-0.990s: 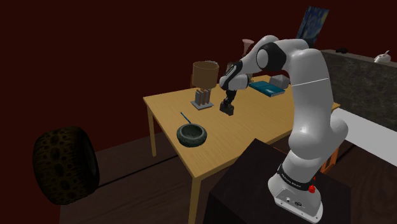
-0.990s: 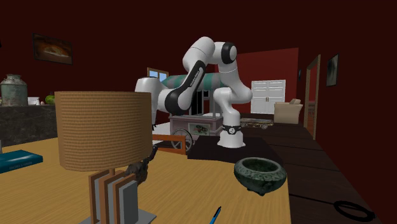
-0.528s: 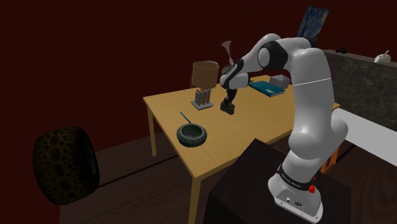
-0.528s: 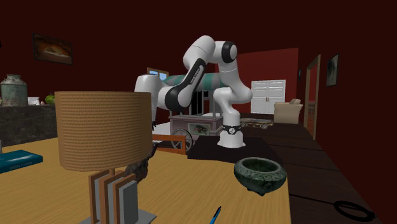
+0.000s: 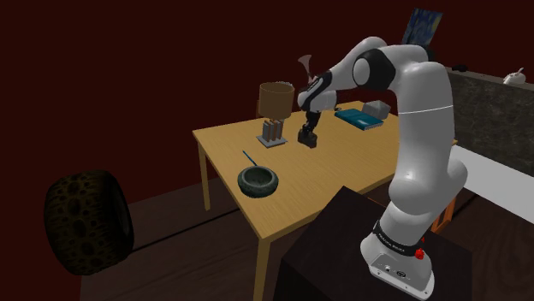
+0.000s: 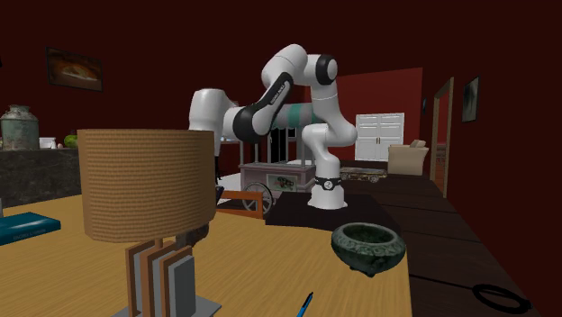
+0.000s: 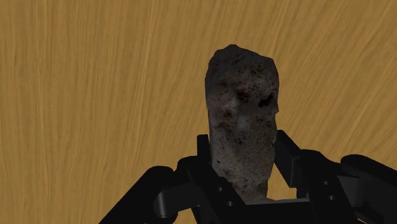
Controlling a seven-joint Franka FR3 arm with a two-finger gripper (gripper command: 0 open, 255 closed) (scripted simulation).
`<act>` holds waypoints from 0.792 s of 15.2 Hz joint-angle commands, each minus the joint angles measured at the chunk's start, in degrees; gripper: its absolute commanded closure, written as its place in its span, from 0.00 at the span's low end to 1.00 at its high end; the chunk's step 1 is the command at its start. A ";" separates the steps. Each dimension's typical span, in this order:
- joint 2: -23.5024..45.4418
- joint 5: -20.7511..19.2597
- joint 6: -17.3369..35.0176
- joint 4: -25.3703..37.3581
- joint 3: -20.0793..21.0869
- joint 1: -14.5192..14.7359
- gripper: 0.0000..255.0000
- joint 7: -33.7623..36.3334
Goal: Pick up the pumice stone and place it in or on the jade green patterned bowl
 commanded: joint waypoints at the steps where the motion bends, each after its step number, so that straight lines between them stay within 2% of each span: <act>1: -0.94 -0.40 -1.08 0.16 -0.29 0.25 1.00 0.26; 12: -5.97 -2.67 -7.69 1.93 -1.70 1.30 1.00 1.50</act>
